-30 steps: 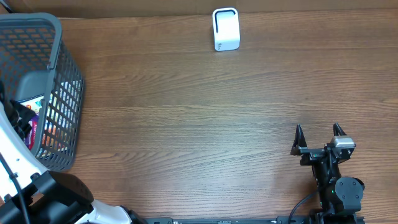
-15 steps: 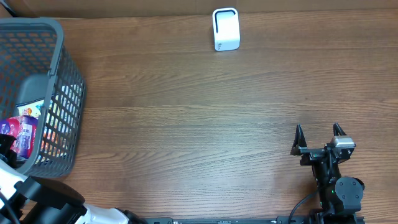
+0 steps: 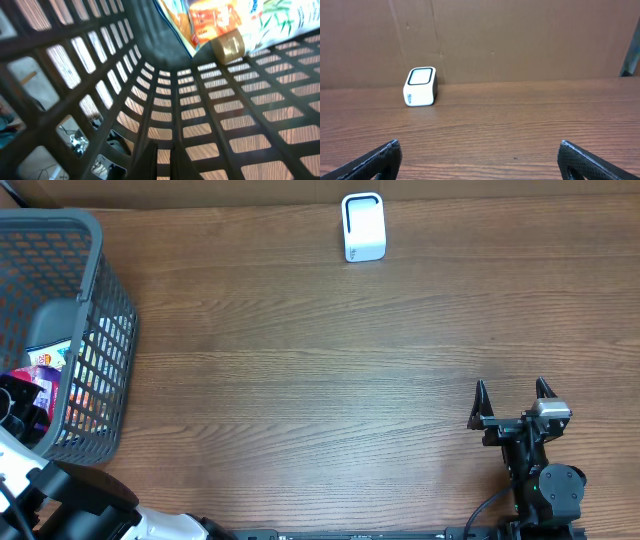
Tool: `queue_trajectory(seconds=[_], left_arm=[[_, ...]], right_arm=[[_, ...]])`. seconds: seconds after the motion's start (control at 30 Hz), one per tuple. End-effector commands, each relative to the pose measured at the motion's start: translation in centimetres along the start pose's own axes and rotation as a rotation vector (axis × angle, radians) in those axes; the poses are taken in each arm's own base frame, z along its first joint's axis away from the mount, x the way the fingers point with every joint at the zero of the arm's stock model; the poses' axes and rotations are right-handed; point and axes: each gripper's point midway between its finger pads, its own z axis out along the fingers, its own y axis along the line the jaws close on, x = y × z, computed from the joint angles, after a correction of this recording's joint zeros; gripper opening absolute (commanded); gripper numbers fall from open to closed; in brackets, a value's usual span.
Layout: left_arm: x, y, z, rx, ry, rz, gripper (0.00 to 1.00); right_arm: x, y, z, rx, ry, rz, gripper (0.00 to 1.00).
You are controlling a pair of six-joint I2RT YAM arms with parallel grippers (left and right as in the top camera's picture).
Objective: Scan the item barcode
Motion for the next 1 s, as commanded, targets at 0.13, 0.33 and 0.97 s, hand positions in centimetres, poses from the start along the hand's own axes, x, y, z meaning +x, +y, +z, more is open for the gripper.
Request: queue_trajectory(seconds=[0.13, 0.33, 0.97], left_arm=[[1.9, -0.2, -0.9, 0.049, -0.006, 0.024, 0.04], [2.7, -0.5, -2.3, 0.104, -0.044, 0.027, 0.04], [5.0, -0.1, -0.9, 0.104, 0.020, 0.029, 0.04]], right_arm=[[0.1, -0.1, 0.0, 0.005, -0.008, -0.005, 1.00], [0.1, -0.1, 0.0, 0.005, -0.008, -0.005, 1.00], [0.1, -0.1, 0.0, 0.005, -0.008, -0.005, 1.00]])
